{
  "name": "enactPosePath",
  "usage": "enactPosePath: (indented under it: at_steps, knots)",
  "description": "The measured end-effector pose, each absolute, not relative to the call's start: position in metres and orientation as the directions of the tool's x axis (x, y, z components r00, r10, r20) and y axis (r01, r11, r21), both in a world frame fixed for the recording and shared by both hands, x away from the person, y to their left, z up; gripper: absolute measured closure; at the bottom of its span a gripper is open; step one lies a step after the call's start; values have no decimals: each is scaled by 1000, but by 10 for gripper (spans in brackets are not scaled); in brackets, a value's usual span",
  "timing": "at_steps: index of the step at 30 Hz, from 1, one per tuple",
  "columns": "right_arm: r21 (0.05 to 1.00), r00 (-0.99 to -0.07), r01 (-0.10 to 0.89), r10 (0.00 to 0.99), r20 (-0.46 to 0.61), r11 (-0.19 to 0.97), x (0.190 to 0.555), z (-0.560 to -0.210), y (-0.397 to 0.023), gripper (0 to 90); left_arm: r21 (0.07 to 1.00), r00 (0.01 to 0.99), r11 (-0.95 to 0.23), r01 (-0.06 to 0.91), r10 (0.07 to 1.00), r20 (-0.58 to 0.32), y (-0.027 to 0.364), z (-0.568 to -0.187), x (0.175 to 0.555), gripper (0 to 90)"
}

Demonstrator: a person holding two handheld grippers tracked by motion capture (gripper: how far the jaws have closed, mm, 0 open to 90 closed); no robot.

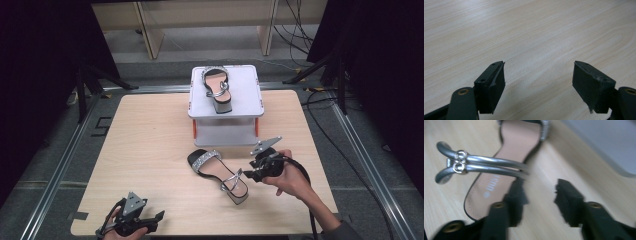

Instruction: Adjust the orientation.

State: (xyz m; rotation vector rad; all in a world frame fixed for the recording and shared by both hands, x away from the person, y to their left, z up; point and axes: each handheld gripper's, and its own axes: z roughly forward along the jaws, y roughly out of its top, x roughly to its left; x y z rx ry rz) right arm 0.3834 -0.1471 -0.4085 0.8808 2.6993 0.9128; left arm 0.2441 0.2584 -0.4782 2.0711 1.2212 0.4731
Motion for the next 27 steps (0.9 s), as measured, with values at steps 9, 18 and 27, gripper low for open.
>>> enactPosePath:
  at_steps: [9,18,27]
  knots:
    - [726,-783,446,621,33,523,375,-357,-129,356,700,500,-340,628,865,-29,258,-477,244,257]
    - [670,-810,490,576,113,558,398,-378,-43,294,702,496,-346,623,868,-13,258,-478,244,253]
    - [541,-800,534,594,77,649,398,-424,-24,302,704,508,-358,613,861,-5,257,-477,243,250]
